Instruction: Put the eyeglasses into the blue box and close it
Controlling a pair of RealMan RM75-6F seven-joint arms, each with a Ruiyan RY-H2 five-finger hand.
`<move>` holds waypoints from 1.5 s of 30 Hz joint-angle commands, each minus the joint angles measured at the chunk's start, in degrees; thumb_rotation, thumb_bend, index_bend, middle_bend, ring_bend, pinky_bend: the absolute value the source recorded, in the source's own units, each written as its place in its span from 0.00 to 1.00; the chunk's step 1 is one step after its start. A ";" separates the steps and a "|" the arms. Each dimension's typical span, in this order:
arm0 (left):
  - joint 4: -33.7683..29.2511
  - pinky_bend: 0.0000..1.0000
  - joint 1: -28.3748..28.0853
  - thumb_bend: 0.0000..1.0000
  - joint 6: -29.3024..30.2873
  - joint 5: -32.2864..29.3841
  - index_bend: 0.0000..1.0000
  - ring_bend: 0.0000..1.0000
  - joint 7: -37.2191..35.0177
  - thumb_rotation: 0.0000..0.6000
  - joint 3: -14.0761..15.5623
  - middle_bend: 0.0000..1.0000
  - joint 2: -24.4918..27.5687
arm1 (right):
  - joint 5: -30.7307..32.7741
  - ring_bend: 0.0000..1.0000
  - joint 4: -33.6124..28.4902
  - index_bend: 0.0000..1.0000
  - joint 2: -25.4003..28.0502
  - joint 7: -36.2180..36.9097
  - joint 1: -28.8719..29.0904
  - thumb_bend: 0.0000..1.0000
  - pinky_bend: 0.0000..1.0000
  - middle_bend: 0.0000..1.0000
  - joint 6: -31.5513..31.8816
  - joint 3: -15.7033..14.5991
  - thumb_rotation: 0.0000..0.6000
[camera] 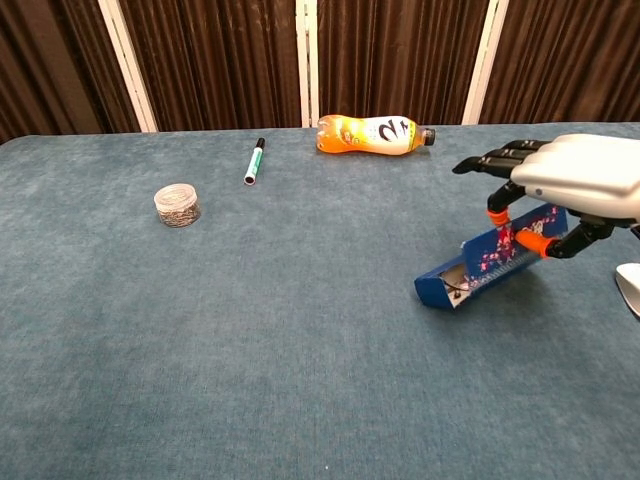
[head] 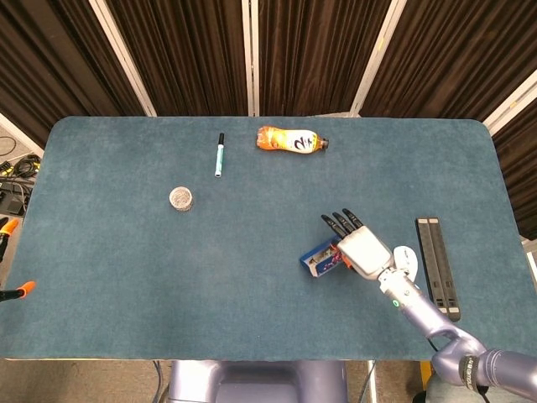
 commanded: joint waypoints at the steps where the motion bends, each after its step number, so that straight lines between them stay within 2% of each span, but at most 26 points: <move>1: -0.07 0.00 -0.12 0.00 -0.15 -0.12 0.00 0.00 0.24 1.00 0.00 0.00 -0.09 | 0.25 0.00 -0.54 0.63 -0.63 -3.68 1.21 0.50 0.00 0.00 -2.31 0.21 1.00; 7: 0.01 0.00 -0.30 0.00 -0.50 -0.68 0.00 0.00 0.51 1.00 -0.11 0.00 -0.21 | 1.87 0.00 1.89 0.63 -4.14 -10.99 3.01 0.50 0.00 0.00 -5.33 1.05 1.00; 19: 0.33 0.00 -0.25 0.00 -0.68 -0.92 0.00 0.00 -0.25 1.00 -0.11 0.00 0.01 | 4.39 0.00 1.89 0.62 -5.61 -13.68 3.37 0.50 0.00 0.00 -7.05 1.47 1.00; 22: 0.27 0.00 -0.22 0.00 -0.61 -0.82 0.00 0.00 -0.21 1.00 -0.06 0.00 0.03 | 4.79 0.00 2.22 0.53 -5.83 -13.84 3.29 0.50 0.00 0.00 -7.18 1.43 1.00; 23: 0.25 0.00 -0.22 0.00 -0.60 -0.80 0.00 0.00 -0.12 1.00 -0.03 0.00 0.01 | 5.00 0.00 2.28 0.44 -5.91 -13.89 3.21 0.48 0.00 0.00 -7.14 1.46 1.00; 25: 0.24 0.00 -0.25 0.00 -0.62 -0.83 0.00 0.00 0.06 1.00 -0.01 0.00 -0.06 | 5.31 0.00 2.18 0.26 -6.05 -13.76 2.96 0.40 0.00 0.00 -6.73 1.62 1.00; 27: 0.27 0.00 -0.27 0.00 -0.63 -0.92 0.00 0.00 0.17 1.00 -0.02 0.00 -0.12 | 5.31 0.00 2.08 0.10 -6.15 -13.93 2.71 0.25 0.00 0.00 -5.95 1.80 1.00; 29: 0.31 0.00 -0.31 0.00 -0.67 -1.01 0.00 0.00 0.25 1.00 -0.05 0.00 -0.17 | 4.86 0.00 1.64 0.04 -6.19 -13.78 2.31 0.14 0.00 0.00 -4.34 2.19 1.00; 31: 0.42 0.00 -0.26 0.00 -0.38 -1.13 0.00 0.00 0.64 1.00 -0.12 0.00 -0.29 | 4.20 0.00 0.46 0.02 -5.70 -12.66 1.86 0.06 0.00 0.00 -2.72 2.63 1.00; 36: 0.06 0.00 -0.03 0.00 0.26 -0.87 0.00 0.00 0.68 1.00 -0.15 0.00 -0.18 | 4.60 0.00 -5.01 0.01 -1.78 -9.76 0.69 0.04 0.00 0.00 -1.86 2.77 1.00; 41: 0.06 0.00 -0.08 0.00 0.07 -0.82 0.00 0.00 0.55 1.00 -0.09 0.00 -0.11 | 7.23 0.00 -9.03 0.00 3.37 -8.69 0.86 0.04 0.00 0.00 -6.88 0.98 1.00; 45: -0.03 0.00 -0.02 0.00 0.39 -0.56 0.00 0.00 1.11 1.00 0.02 0.00 -0.28 | 8.29 0.00 -8.38 0.00 3.69 -7.61 1.29 0.05 0.00 0.00 -9.13 0.55 1.00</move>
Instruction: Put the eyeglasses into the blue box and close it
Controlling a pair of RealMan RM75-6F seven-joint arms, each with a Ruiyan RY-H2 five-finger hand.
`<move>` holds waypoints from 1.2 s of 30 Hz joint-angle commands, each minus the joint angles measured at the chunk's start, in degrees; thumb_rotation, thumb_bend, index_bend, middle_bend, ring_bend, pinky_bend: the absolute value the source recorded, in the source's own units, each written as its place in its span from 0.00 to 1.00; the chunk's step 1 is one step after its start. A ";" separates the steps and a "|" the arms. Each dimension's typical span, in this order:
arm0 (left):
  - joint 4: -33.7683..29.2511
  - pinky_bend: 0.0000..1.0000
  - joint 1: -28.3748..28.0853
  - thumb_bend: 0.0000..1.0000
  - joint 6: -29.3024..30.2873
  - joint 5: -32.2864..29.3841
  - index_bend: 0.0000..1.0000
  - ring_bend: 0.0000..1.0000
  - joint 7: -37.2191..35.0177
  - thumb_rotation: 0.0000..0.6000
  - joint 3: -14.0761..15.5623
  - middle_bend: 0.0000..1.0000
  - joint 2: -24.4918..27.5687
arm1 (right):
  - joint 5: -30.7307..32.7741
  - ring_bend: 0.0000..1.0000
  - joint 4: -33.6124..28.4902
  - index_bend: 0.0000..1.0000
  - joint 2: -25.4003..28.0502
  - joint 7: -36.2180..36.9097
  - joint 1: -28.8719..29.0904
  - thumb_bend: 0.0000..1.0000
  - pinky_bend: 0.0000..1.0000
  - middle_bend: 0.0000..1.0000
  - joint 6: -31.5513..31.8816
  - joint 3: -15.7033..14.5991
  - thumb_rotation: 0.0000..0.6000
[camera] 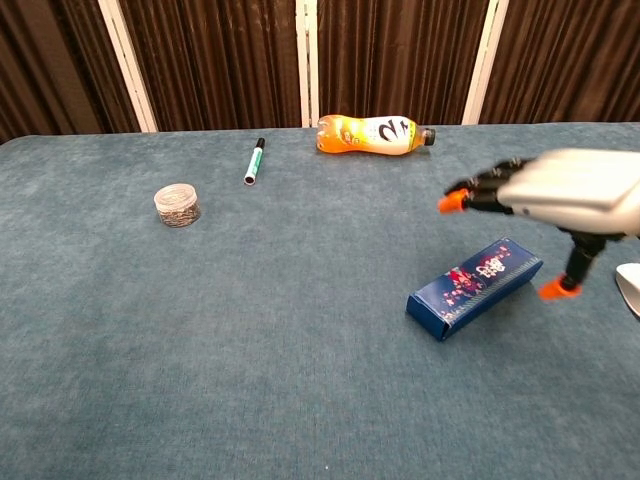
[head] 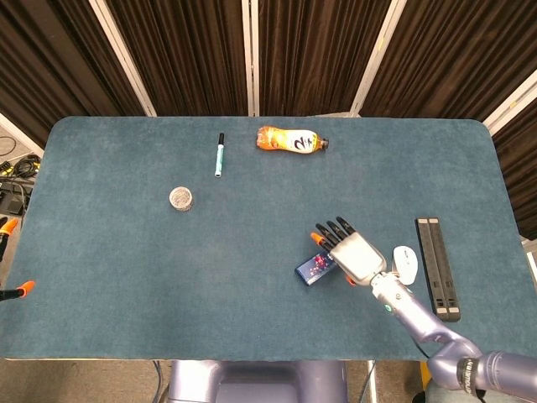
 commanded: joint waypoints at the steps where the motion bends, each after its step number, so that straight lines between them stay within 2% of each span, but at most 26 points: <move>1: -0.13 0.00 0.05 0.00 0.27 0.17 0.00 0.00 0.31 1.00 0.05 0.00 -0.12 | 0.71 0.00 0.89 0.00 0.13 2.14 0.43 0.05 0.00 0.00 -2.17 -0.75 1.00; 10: -0.12 0.00 -0.02 0.00 0.23 -0.15 0.00 0.00 0.99 1.00 0.01 0.00 -0.41 | -4.26 0.00 7.95 0.00 -4.11 8.98 1.82 0.06 0.00 0.00 -3.20 -1.11 1.00; 15: 0.25 0.00 -0.19 0.00 -0.18 -0.67 0.00 0.00 1.22 1.00 -0.09 0.00 -0.63 | -6.18 0.00 11.16 0.00 -6.57 10.28 3.08 0.09 0.00 0.00 -4.55 -1.52 1.00; 17: 0.39 0.00 -0.23 0.00 -0.27 -0.79 0.00 0.00 1.15 1.00 -0.14 0.00 -0.65 | -6.80 0.00 12.81 0.02 -7.91 10.17 3.23 0.11 0.02 0.03 -4.02 -1.42 1.00; 20: 0.59 0.00 -0.26 0.00 -0.51 -0.96 0.00 0.00 0.99 1.00 -0.14 0.00 -0.67 | -8.22 0.01 14.90 0.07 -9.47 10.59 3.22 0.15 0.11 0.13 -2.82 -1.58 1.00; 24: 0.67 0.00 -0.33 0.00 -0.65 -0.99 0.00 0.00 0.91 1.00 -0.14 0.00 -0.66 | -8.53 0.11 16.19 0.21 -10.43 11.28 3.34 0.20 0.21 0.27 -2.95 -1.74 1.00; 27: 0.64 0.00 -0.33 0.00 -0.70 -0.97 0.00 0.00 0.74 1.00 -0.14 0.00 -0.62 | -8.81 0.16 16.75 0.31 -10.94 11.86 3.37 0.25 0.23 0.33 -2.90 -1.87 1.00; 33: 0.57 0.00 -0.32 0.00 -0.73 -0.82 0.00 0.00 0.55 1.00 -0.08 0.00 -0.54 | -9.98 0.20 17.82 0.42 -12.07 12.39 2.92 0.30 0.24 0.37 -1.17 -2.08 1.00; 36: 0.53 0.00 -0.32 0.00 -0.72 -0.79 0.00 0.00 0.56 1.00 -0.06 0.00 -0.54 | -10.15 0.19 17.86 0.41 -12.17 12.51 2.83 0.29 0.24 0.34 -0.76 -2.02 1.00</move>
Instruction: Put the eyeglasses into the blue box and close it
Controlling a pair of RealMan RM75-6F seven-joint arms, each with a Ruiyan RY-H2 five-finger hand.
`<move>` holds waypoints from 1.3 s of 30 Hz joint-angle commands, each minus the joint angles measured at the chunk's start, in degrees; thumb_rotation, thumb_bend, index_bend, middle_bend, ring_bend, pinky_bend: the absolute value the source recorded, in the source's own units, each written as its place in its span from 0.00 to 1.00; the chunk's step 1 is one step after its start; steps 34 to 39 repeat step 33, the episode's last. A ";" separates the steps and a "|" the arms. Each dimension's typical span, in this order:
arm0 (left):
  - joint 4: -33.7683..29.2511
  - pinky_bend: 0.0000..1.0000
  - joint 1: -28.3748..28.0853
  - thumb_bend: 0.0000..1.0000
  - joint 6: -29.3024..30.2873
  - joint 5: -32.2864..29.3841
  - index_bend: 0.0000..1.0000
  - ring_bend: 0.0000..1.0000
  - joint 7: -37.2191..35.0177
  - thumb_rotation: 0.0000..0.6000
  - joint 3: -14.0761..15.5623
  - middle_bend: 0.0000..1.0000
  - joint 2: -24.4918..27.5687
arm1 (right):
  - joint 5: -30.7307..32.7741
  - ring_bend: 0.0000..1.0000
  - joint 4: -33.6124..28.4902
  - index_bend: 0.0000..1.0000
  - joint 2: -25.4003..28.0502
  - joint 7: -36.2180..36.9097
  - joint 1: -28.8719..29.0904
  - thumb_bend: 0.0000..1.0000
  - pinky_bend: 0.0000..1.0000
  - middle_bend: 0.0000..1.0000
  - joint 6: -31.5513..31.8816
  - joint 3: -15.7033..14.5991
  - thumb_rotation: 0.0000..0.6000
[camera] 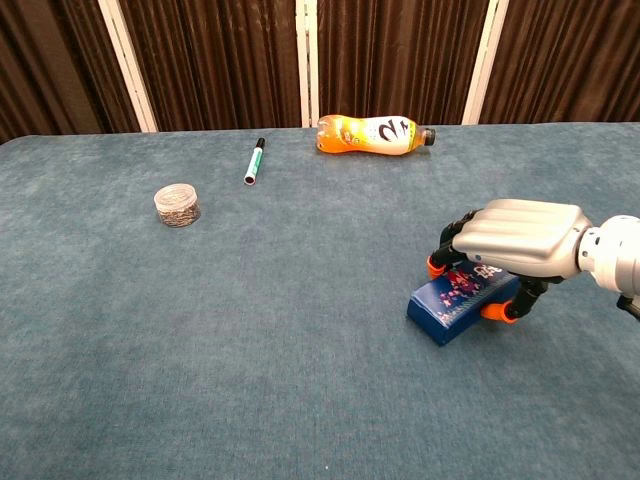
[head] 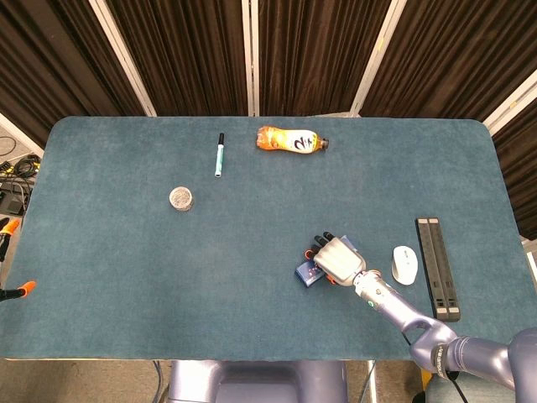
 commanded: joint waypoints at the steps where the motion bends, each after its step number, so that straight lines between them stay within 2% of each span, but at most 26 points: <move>1: -0.03 0.00 0.01 0.00 0.02 0.02 0.00 0.00 -0.02 1.00 0.00 0.00 0.02 | -0.05 0.18 -0.09 0.39 -0.04 0.17 -0.12 0.29 0.24 0.32 0.30 0.08 1.00; 2: -0.05 0.00 0.01 0.00 0.03 0.02 0.00 0.00 -0.04 1.00 0.00 0.00 0.03 | 0.00 0.14 -0.17 0.33 -0.01 0.21 -0.14 0.28 0.22 0.27 0.32 0.11 1.00; 5: -0.12 0.00 0.04 0.00 0.07 0.06 0.00 0.00 -0.11 1.00 0.01 0.00 0.08 | 0.85 0.03 -1.12 0.13 0.66 -0.18 -0.32 0.19 0.06 0.10 -0.07 0.26 1.00; 9: -0.34 0.00 0.08 0.00 0.08 0.35 0.00 0.00 -0.46 1.00 0.10 0.00 0.30 | 3.11 0.00 -4.54 0.02 2.51 -3.60 -1.40 0.06 0.00 0.00 0.76 0.96 1.00; 14: -0.71 0.00 0.53 0.00 0.84 1.20 0.00 0.00 -1.67 1.00 0.22 0.00 0.91 | 5.55 0.00 -12.36 0.00 7.70 -7.09 -3.98 0.02 0.00 0.00 3.77 1.16 1.00; 17: -0.94 0.00 1.11 0.00 2.29 2.63 0.00 0.00 -2.67 1.00 0.35 0.00 1.36 | 4.37 0.00 -18.59 0.00 12.52 -5.80 -7.92 0.01 0.00 0.00 10.56 0.74 1.00; 19: -0.94 0.00 1.47 0.00 3.25 3.64 0.00 0.00 -3.17 1.00 0.49 0.00 1.46 | 2.77 0.00 -20.59 0.00 14.40 -4.05 -10.39 0.00 0.00 0.00 15.20 0.50 1.00; 23: -0.84 0.00 2.02 0.00 4.55 5.10 0.00 0.00 -3.68 1.00 0.84 0.00 1.44 | 0.05 0.00 -21.10 0.00 15.71 -1.01 -14.71 0.00 0.00 0.00 23.25 0.22 1.00; 29: -1.53 0.00 2.88 0.00 6.50 7.52 0.00 0.00 -5.51 1.00 1.30 0.00 2.17 | -0.45 0.00 -22.20 0.00 18.00 3.10 -19.64 0.00 0.00 0.00 29.36 -0.49 1.00; 31: -2.14 0.00 3.58 0.00 8.06 9.14 0.00 0.00 -6.44 1.00 1.65 0.00 2.77 | -0.20 0.00 -21.46 0.00 17.80 5.12 -22.80 0.00 0.00 0.00 33.54 -0.59 1.00; 39: -2.20 0.00 3.82 0.00 8.40 9.69 0.00 0.00 -6.88 1.00 1.85 0.00 3.01 | -0.51 0.00 -20.11 0.00 17.23 6.38 -23.91 0.00 0.00 0.00 34.58 -0.71 1.00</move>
